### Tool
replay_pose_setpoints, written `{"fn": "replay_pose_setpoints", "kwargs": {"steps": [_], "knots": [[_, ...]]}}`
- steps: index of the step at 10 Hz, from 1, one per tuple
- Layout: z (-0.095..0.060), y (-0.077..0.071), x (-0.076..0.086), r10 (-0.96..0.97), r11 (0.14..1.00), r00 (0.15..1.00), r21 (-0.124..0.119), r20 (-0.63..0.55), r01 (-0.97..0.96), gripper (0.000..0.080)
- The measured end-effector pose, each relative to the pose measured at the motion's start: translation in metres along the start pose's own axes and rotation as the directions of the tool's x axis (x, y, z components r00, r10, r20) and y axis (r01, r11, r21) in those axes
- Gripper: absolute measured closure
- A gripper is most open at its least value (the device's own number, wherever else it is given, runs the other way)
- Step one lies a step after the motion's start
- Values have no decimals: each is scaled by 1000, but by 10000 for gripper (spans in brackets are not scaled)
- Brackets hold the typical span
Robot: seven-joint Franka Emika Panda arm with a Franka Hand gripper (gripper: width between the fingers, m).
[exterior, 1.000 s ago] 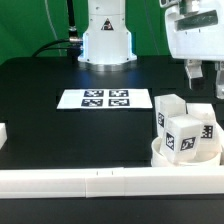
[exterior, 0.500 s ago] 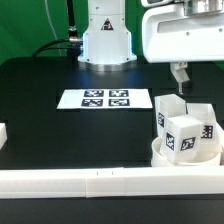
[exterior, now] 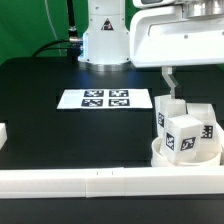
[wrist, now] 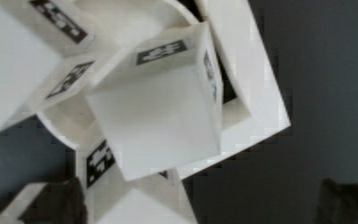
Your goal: Assemble stool
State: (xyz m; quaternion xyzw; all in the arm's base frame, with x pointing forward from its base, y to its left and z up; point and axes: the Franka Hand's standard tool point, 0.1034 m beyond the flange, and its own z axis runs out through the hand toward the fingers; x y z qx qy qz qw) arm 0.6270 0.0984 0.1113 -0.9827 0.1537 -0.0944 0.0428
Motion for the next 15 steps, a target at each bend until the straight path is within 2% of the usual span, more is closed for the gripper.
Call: {"fn": "replay_pose_setpoints", "kwargs": {"steps": [1, 4, 5, 8, 9, 10, 11, 12, 15], "knots": [[1, 5, 1, -147, 989, 989, -4, -8, 147, 150], [2, 1, -1, -480, 877, 877, -11, 3, 480, 150], [3, 2, -3, -528, 849, 849, -8, 12, 528, 150], [2, 8, 1, -669, 743, 743, -31, 21, 669, 150], [2, 8, 2, -722, 691, 692, -39, 21, 722, 150], [3, 8, 1, -797, 602, 603, -48, 31, 797, 150], [4, 8, -3, -818, 571, 572, -39, 52, 820, 150], [4, 7, -4, -865, 495, 497, -39, 65, 868, 150], [10, -9, -19, -940, 332, 333, -21, 78, 943, 150]]}}
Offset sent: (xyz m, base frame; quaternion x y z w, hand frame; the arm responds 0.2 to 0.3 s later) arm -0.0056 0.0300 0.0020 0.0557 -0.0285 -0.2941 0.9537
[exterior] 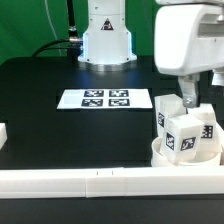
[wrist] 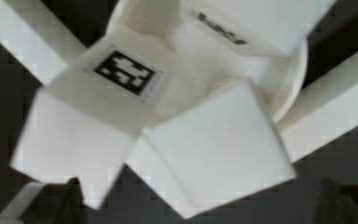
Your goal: Assemble stool
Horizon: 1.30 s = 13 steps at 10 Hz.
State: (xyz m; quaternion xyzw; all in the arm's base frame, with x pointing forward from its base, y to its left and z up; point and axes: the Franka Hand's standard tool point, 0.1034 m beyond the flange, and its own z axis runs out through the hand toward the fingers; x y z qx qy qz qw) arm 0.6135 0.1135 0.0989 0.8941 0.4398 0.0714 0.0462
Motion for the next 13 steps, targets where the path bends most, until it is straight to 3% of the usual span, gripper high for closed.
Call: {"fn": "replay_pose_setpoints", "kwargs": {"steps": [4, 7, 9, 13], "knots": [[1, 2, -2, -224, 974, 974, -15, 31, 225, 150], [8, -1, -4, -487, 873, 870, -3, 73, 488, 150], [13, -2, 0, -474, 880, 877, 14, 83, 474, 150], [23, -2, -3, -455, 890, 886, 20, 93, 455, 150]]}}
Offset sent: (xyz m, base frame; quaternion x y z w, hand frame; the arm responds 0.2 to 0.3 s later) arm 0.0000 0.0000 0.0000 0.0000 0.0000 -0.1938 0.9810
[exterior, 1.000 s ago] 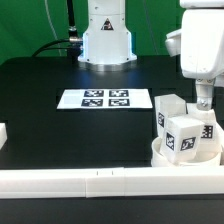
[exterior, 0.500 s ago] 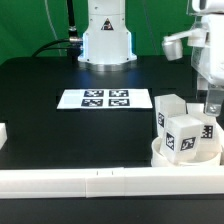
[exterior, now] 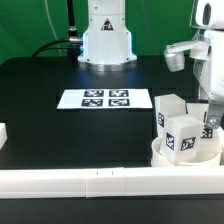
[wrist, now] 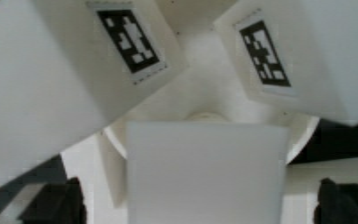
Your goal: Assemble stool
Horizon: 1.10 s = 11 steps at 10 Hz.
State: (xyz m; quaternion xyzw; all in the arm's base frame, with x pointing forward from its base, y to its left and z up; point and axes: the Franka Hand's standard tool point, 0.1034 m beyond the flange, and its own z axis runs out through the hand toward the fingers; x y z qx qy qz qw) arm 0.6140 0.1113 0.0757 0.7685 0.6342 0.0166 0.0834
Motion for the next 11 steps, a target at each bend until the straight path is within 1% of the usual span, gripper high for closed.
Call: {"fn": "replay_pose_setpoints", "kwargs": {"steps": [1, 2, 3, 4, 5, 7, 9, 10, 11], "knots": [[0, 0, 0, 5, 1000, 1000, 0, 1, -5, 150], [0, 0, 0, 14, 1000, 1000, 0, 2, -14, 246], [0, 1, 0, 15, 1000, 1000, -1, 2, -15, 393], [-1, 1, -1, 16, 1000, 1000, -1, 2, -16, 393], [-1, 2, -3, 20, 1000, 1000, -1, 2, -20, 459], [-1, 2, -3, 72, 997, 997, -1, 3, -72, 459], [-1, 3, -4, 203, 979, 979, -2, 2, -203, 459], [-1, 3, -5, 322, 947, 947, 1, 4, -322, 459], [-1, 1, -9, 468, 884, 883, 11, 25, -468, 459]]}}
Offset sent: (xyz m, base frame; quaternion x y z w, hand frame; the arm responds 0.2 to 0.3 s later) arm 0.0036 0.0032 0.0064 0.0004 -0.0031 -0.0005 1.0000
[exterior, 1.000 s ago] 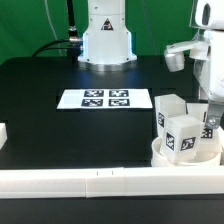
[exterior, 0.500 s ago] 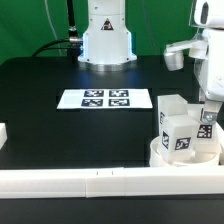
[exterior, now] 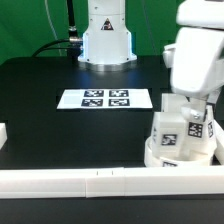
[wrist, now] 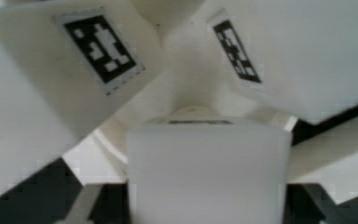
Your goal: Assemble stool
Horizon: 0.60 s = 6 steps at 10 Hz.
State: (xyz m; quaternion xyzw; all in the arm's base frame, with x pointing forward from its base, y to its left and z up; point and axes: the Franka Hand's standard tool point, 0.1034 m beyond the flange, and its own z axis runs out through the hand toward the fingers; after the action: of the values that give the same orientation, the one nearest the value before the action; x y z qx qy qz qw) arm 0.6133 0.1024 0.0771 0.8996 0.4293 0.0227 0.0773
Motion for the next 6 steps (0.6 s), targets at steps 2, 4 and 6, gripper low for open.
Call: {"fn": "replay_pose_setpoints", "kwargs": {"steps": [2, 4, 6], "knots": [[0, -2, -2, 230, 973, 972, 25, 41, -231, 459], [0, -5, -3, 423, 904, 903, 37, 75, -427, 459], [0, -5, -3, 561, 825, 824, 25, 79, -564, 459]]}}
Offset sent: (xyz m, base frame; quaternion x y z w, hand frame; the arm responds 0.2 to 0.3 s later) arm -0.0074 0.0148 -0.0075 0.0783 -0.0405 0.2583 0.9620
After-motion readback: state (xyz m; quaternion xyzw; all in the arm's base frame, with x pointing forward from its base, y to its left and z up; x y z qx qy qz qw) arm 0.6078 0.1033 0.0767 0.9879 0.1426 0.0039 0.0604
